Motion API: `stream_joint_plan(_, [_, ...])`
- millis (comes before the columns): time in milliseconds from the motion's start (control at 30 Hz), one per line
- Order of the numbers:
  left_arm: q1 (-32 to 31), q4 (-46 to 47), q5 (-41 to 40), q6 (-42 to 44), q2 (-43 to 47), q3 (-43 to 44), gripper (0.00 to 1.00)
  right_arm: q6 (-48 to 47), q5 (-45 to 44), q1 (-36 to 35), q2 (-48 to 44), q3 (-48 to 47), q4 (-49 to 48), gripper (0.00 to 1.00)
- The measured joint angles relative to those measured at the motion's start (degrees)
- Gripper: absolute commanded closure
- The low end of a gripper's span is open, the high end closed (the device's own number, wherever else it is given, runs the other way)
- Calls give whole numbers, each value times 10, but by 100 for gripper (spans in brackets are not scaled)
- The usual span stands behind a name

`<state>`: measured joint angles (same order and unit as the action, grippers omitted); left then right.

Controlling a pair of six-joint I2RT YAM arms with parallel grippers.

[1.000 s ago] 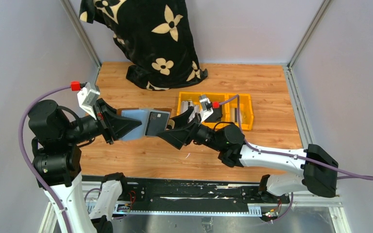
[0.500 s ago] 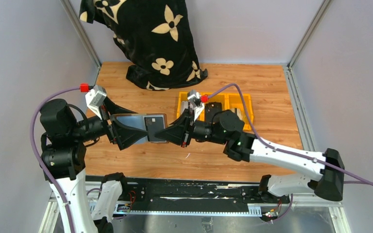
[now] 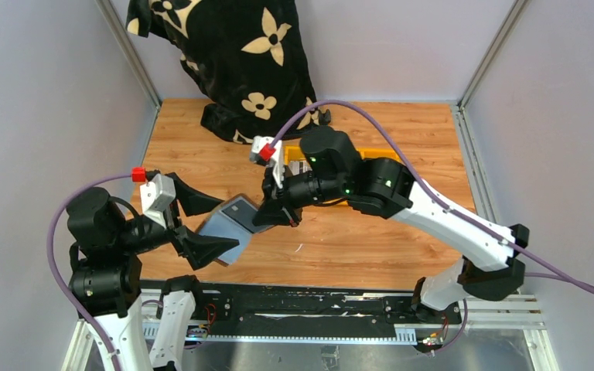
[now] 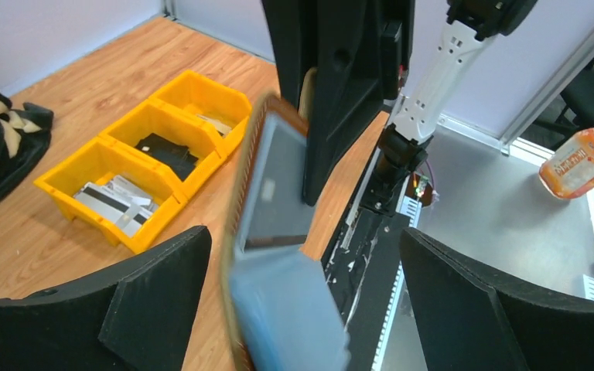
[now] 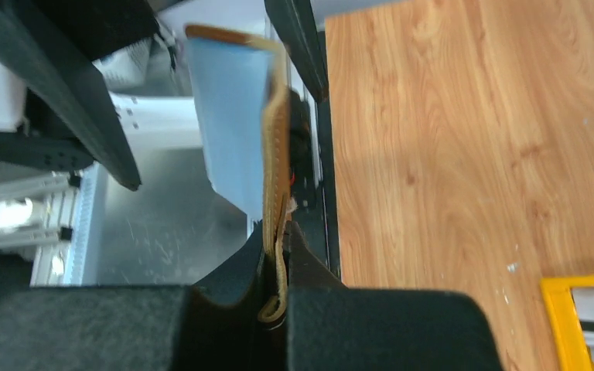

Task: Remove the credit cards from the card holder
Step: Remove the credit card from the card holder.

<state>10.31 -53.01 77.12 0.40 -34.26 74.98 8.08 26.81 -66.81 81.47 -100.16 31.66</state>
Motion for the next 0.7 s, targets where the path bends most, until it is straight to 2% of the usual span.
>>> stream_joint_plan(167, [0,3,12,27,7,-40,0,-64,9,0,70,-94,150,100])
stream_joint_plan(367, [-15,3,8,52,2,-87,2,-108,9,0,95,-138,231,100])
stream_joint_plan(467, [-73,4,-16,65,-9,-101,3,-125,9,0,107,-155,255,100])
stream_joint_plan(600, [-198,4,-80,79,-31,-117,5,-142,8,1,123,-164,278,100])
stream_joint_plan(700, [-252,2,-120,82,-46,-120,8,-152,9,2,126,-164,292,100])
